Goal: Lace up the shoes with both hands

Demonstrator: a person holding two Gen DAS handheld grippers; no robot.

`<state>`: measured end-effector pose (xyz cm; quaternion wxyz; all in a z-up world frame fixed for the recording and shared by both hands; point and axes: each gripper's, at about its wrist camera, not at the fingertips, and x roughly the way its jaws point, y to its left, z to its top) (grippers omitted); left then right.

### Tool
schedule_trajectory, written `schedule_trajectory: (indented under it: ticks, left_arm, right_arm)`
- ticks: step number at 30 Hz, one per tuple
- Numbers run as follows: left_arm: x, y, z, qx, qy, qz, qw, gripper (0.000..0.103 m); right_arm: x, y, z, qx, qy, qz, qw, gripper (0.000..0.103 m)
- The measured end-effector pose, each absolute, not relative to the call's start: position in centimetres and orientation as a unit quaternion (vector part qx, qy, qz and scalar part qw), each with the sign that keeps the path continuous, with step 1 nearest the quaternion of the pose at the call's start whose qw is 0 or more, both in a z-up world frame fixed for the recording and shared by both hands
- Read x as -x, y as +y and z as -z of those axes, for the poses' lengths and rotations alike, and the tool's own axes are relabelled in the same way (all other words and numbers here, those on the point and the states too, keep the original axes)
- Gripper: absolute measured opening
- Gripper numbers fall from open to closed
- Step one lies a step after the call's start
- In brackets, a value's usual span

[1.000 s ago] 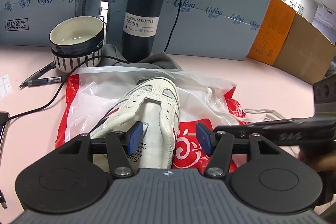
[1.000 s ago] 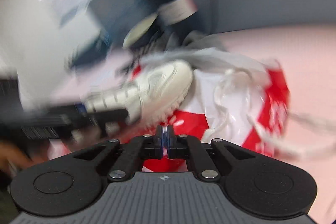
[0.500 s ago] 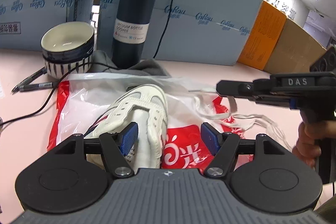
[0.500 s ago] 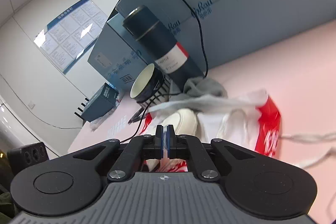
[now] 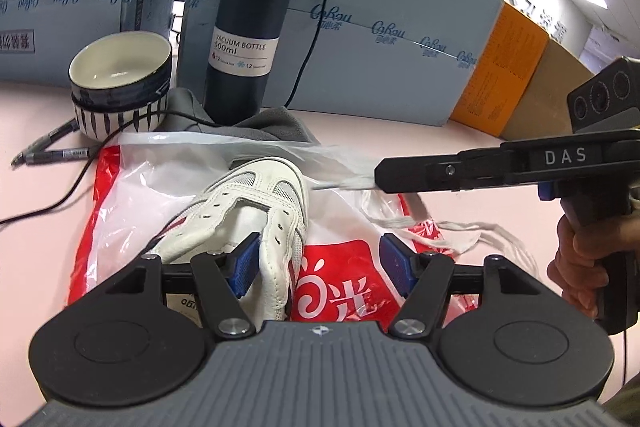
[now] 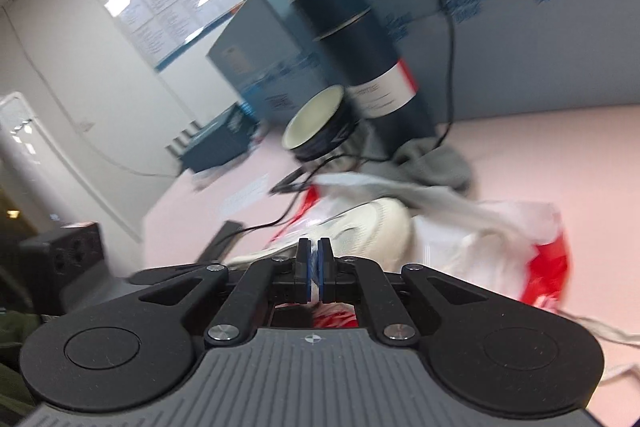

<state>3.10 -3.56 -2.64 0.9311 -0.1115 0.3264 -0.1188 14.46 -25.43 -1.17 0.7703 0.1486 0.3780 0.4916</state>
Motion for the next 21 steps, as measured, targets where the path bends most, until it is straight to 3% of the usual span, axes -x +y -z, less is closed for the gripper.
schedule_trajectory:
  ticks: [6,9,13,21]
  left_arm:
    - [-3.4,-3.5,2.6,0.115,0.321,0.104,0.934,0.059]
    - [-3.4,-3.3,2.6,0.116,0.319,0.099,0.935,0.051]
    - [-3.4,-2.9,2.7,0.119,0.317,0.091,0.937,0.033]
    - [-3.3,-2.7,2.7,0.117,0.318,0.088,0.937,0.029]
  right_arm:
    - [-16.0,-24.4,1.0,-0.149,0.419,-0.510,0.736,0.003]
    - [-16.7,-23.9,0.9,-0.149,0.440,-0.516,0.720,0.003]
    - [-17.0,-23.6,0.6,-0.133,0.453,-0.512,0.717,0.003]
    - [-17.5,-23.3,0.6,-0.124,0.471,-0.505,0.713,0.003]
